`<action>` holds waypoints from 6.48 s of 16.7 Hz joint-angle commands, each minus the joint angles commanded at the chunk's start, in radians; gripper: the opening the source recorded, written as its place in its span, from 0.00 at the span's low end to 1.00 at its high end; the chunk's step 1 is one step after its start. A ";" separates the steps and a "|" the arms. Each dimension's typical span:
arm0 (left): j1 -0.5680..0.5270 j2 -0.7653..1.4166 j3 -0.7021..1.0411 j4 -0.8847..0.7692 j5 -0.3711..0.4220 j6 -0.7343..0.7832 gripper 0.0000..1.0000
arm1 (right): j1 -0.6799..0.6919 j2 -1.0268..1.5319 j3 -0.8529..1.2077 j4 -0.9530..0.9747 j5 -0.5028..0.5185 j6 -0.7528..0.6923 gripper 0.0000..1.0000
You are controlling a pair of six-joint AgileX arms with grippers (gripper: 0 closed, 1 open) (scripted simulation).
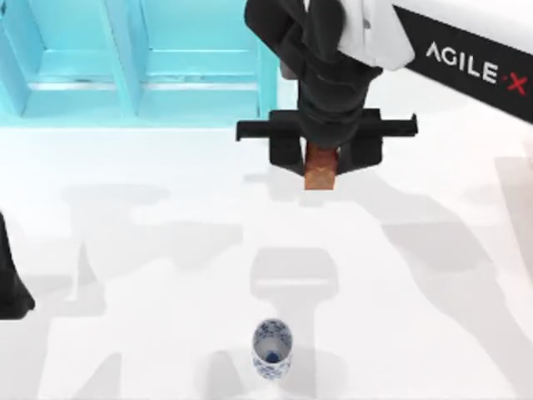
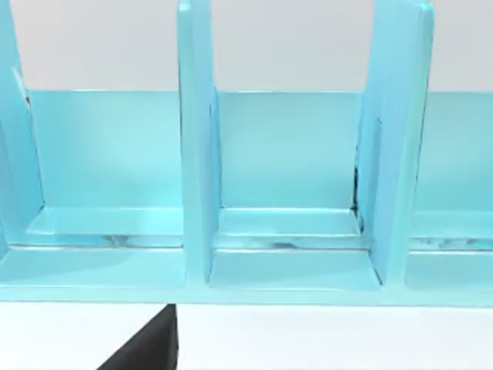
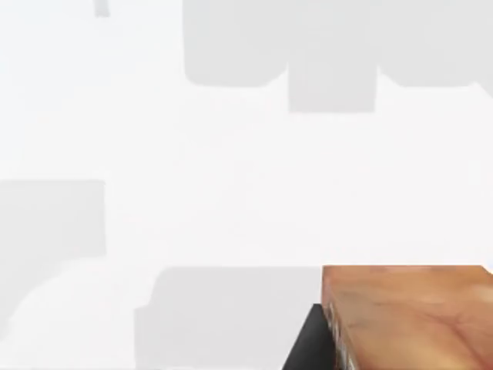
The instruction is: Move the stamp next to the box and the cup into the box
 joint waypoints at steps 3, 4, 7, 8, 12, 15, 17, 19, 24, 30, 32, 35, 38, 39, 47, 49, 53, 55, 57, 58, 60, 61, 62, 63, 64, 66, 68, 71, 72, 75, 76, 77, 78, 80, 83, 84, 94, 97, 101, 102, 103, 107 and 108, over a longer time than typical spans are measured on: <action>0.000 0.000 0.000 0.000 0.000 0.000 1.00 | -0.036 -0.097 -0.096 0.014 -0.007 -0.037 0.00; 0.000 0.000 0.000 0.000 0.000 0.000 1.00 | -0.054 -0.149 -0.149 0.020 -0.011 -0.056 0.00; 0.000 0.000 0.000 0.000 0.000 0.000 1.00 | -0.120 -0.352 -0.368 0.035 -0.023 -0.122 0.00; 0.000 0.000 0.000 0.000 0.000 0.000 1.00 | -0.145 -0.429 -0.459 0.040 -0.027 -0.147 0.00; 0.000 0.000 0.000 0.000 0.000 0.000 1.00 | -0.243 -0.741 -0.802 0.063 -0.044 -0.249 0.00; 0.000 0.000 0.000 0.000 0.000 0.000 1.00 | -0.301 -0.902 -0.963 0.082 -0.056 -0.309 0.00; 0.000 0.000 0.000 0.000 0.000 0.000 1.00 | -0.323 -0.957 -1.018 0.089 -0.062 -0.333 0.00; 0.000 0.000 0.000 0.000 0.000 0.000 1.00 | -0.329 -0.971 -1.031 0.091 -0.063 -0.338 0.00; 0.000 0.000 0.000 0.000 0.000 0.000 1.00 | -0.326 -0.962 -1.040 0.102 -0.062 -0.338 0.00; 0.000 0.000 0.000 0.000 0.000 0.000 1.00 | -0.333 -0.927 -1.126 0.230 -0.063 -0.343 0.00; 0.000 0.000 0.000 0.000 0.000 0.000 1.00 | -0.335 -0.915 -1.154 0.269 -0.064 -0.344 0.00; 0.000 0.000 0.000 0.000 0.000 0.000 1.00 | -0.339 -0.895 -1.201 0.343 -0.064 -0.347 0.00; 0.000 0.000 0.000 0.000 0.000 0.000 1.00 | -0.341 -0.878 -1.227 0.379 -0.065 -0.348 0.00; 0.000 0.000 0.000 0.000 0.000 0.000 1.00 | -0.341 -0.878 -1.227 0.379 -0.065 -0.348 0.00; 0.000 0.000 0.000 0.000 0.000 0.000 1.00 | -0.341 -0.878 -1.227 0.379 -0.065 -0.348 0.45; 0.000 0.000 0.000 0.000 0.000 0.000 1.00 | -0.341 -0.878 -1.227 0.379 -0.065 -0.348 0.60; 0.000 0.000 0.000 0.000 0.000 0.000 1.00 | -0.341 -0.878 -1.227 0.379 -0.065 -0.348 0.90; 0.000 0.000 0.000 0.000 0.000 0.000 1.00 | -0.341 -0.878 -1.227 0.379 -0.065 -0.348 1.00; 0.000 0.000 0.000 0.000 0.000 0.000 1.00 | -0.341 -0.878 -1.227 0.379 -0.065 -0.348 1.00; 0.000 0.000 0.000 0.000 0.000 0.000 1.00 | -0.341 -0.878 -1.227 0.379 -0.065 -0.348 1.00; 0.000 0.000 0.000 0.000 0.000 0.000 1.00 | -0.341 -0.878 -1.227 0.379 -0.065 -0.348 1.00; 0.000 0.000 0.000 0.000 0.000 0.000 1.00 | -0.341 -0.878 -1.227 0.379 -0.065 -0.348 1.00; 0.000 0.000 0.000 0.000 0.000 0.000 1.00 | -0.341 -0.878 -1.227 0.379 -0.065 -0.348 1.00; 0.000 0.000 0.000 0.000 0.000 0.000 1.00 | -0.340 -0.879 -1.227 0.379 -0.065 -0.348 1.00; 0.000 0.000 0.000 0.000 0.000 0.000 1.00 | -0.339 -0.879 -1.224 0.376 -0.066 -0.348 1.00; 0.000 0.000 0.000 0.000 0.000 0.000 1.00 | -0.337 -0.881 -1.186 0.338 -0.067 -0.349 1.00; 0.000 0.000 0.000 0.000 0.000 0.000 1.00 | -0.339 -0.886 -1.112 0.258 -0.066 -0.348 1.00; 0.000 0.000 0.000 0.000 0.000 0.000 1.00 | -0.343 -0.902 -0.981 0.090 -0.065 -0.350 1.00; 0.000 0.000 0.000 0.000 0.000 0.000 1.00 | -0.344 -0.909 -0.940 0.043 -0.065 -0.352 1.00; 0.000 0.000 0.000 0.000 0.000 0.000 1.00 | -0.346 -0.928 -0.865 -0.032 -0.066 -0.355 1.00; 0.000 0.000 0.000 0.000 0.000 0.000 1.00 | -0.346 -0.929 -0.861 -0.036 -0.066 -0.355 1.00; 0.000 0.000 0.000 0.000 0.000 0.000 1.00 | -0.346 -0.929 -0.861 -0.036 -0.066 -0.355 1.00; 0.000 0.000 0.000 0.000 0.000 0.000 1.00 | -0.346 -0.929 -0.861 -0.036 -0.066 -0.355 1.00; 0.000 0.000 0.000 0.000 0.000 0.000 1.00 | -0.341 -0.923 -0.862 -0.034 -0.067 -0.353 1.00; 0.000 0.000 0.000 0.000 0.000 0.000 1.00 | -0.272 -0.854 -0.803 -0.041 -0.073 -0.284 1.00; 0.000 0.000 0.000 0.000 0.000 0.000 1.00 | -0.230 -0.811 -0.769 -0.044 -0.077 -0.242 1.00; 0.000 0.000 0.000 0.000 0.000 0.000 1.00 | 0.269 -0.273 -0.391 -0.041 -0.124 0.280 1.00; 0.000 0.000 0.000 0.000 0.000 0.000 1.00 | 0.303 -0.240 -0.363 -0.037 -0.127 0.314 1.00; 0.000 0.000 0.000 0.000 0.000 0.000 1.00 | 0.300 -0.243 -0.369 -0.034 -0.127 0.312 1.00; 0.000 0.000 0.000 0.000 0.000 0.000 1.00 | 0.301 -0.239 -0.379 -0.022 -0.127 0.312 1.00; 0.000 0.000 0.000 0.000 0.000 0.000 1.00 | 0.301 -0.234 -0.395 -0.001 -0.127 0.312 1.00; 0.000 0.000 0.000 0.000 0.000 0.000 1.00 | 0.303 -0.198 -0.490 0.132 -0.127 0.314 1.00; 0.000 0.000 0.000 0.000 0.000 0.000 1.00 | 0.304 -0.188 -0.516 0.168 -0.127 0.315 1.00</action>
